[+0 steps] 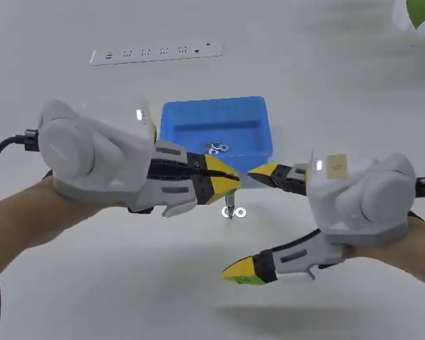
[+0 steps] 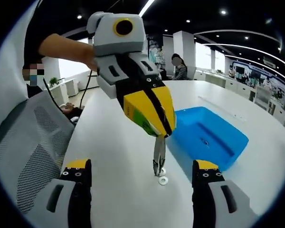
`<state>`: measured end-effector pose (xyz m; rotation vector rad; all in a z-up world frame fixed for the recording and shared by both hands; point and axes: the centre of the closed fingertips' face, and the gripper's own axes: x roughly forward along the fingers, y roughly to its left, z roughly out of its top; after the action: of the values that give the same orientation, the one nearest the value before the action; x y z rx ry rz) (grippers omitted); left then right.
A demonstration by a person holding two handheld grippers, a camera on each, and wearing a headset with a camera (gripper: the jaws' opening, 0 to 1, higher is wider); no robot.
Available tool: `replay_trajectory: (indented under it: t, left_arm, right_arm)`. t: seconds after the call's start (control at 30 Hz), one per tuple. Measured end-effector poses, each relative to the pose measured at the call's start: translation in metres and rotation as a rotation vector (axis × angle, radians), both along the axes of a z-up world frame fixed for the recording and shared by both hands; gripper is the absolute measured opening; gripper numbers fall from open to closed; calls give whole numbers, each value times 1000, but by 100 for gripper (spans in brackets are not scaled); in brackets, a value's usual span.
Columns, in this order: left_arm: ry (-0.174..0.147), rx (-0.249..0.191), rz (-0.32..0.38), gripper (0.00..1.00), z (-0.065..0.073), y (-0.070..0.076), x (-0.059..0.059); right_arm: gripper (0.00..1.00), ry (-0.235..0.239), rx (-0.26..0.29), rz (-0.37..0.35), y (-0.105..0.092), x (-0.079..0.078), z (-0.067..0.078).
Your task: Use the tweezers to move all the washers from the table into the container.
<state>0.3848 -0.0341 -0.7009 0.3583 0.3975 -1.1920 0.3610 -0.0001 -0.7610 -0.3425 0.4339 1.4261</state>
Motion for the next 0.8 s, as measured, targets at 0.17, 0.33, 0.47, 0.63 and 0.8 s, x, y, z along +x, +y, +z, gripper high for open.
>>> replay_trajectory:
  t: [0.17,0.33,0.47,0.63,0.8]
  left_arm:
    - [24,-3,16,5,0,8,0]
    - [35,-3,29,5,-1,13,0]
    - [38,-9,29,5,-2,12,0]
    - [37,-7,22,5,-3,9,0]
    - [39,-1,19,5,-3,10,-1]
  right_arm:
    - [63,19,-12,40,8,9,-5]
    - [53,53,-15,51,9,14,-7]
    - [40,46,-11,75,12,14,-5]
    - [29,39,-25,103,13,13,-7]
    - [23,3,-60,149,11,11,-13]
